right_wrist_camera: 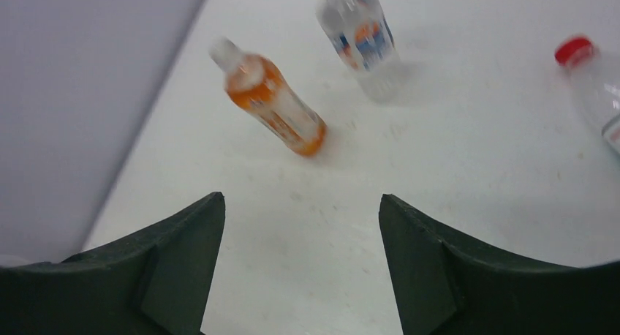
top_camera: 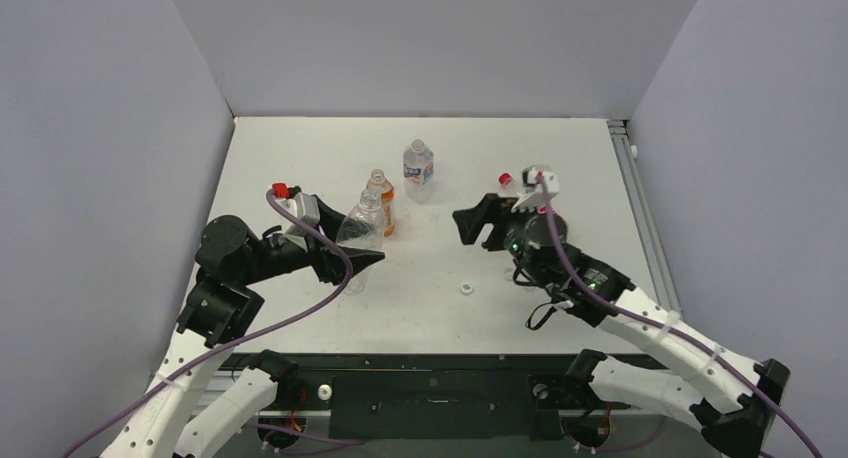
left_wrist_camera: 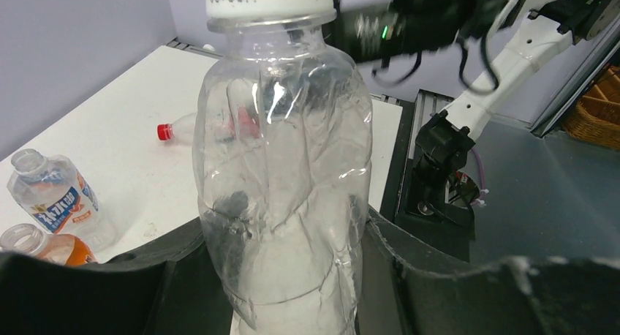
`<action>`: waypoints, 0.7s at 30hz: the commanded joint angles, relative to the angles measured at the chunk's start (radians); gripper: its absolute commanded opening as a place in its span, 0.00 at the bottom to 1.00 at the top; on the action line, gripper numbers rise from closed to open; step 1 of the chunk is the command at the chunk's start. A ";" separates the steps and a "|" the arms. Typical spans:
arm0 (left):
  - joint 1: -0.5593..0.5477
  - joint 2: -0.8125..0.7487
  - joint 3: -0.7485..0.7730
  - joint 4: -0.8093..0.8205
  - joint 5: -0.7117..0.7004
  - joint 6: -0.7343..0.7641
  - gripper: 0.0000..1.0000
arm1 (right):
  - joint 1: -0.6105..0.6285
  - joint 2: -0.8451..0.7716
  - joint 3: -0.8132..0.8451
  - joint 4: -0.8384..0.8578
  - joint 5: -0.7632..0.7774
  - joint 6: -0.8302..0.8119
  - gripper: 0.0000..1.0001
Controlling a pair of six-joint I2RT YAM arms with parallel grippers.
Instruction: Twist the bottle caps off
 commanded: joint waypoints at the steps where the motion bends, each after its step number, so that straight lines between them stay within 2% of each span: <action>1: -0.003 0.008 -0.016 0.056 0.030 -0.007 0.31 | -0.065 -0.054 0.243 -0.027 -0.254 -0.074 0.73; 3: -0.004 0.013 -0.022 0.061 0.042 -0.008 0.31 | -0.058 -0.015 0.393 -0.001 -0.391 -0.079 0.77; 5: -0.005 0.017 -0.024 0.060 0.054 -0.009 0.31 | -0.032 0.033 0.452 0.022 -0.454 -0.080 0.78; 11: -0.005 0.019 -0.033 0.056 0.068 -0.001 0.31 | 0.103 0.178 0.644 0.051 -0.532 -0.115 0.80; 18: -0.008 0.024 -0.022 0.045 0.092 0.015 0.31 | 0.154 0.267 0.693 0.032 -0.537 -0.134 0.80; 21: -0.008 0.023 -0.021 0.044 0.100 0.018 0.31 | 0.164 0.279 0.693 0.031 -0.542 -0.136 0.72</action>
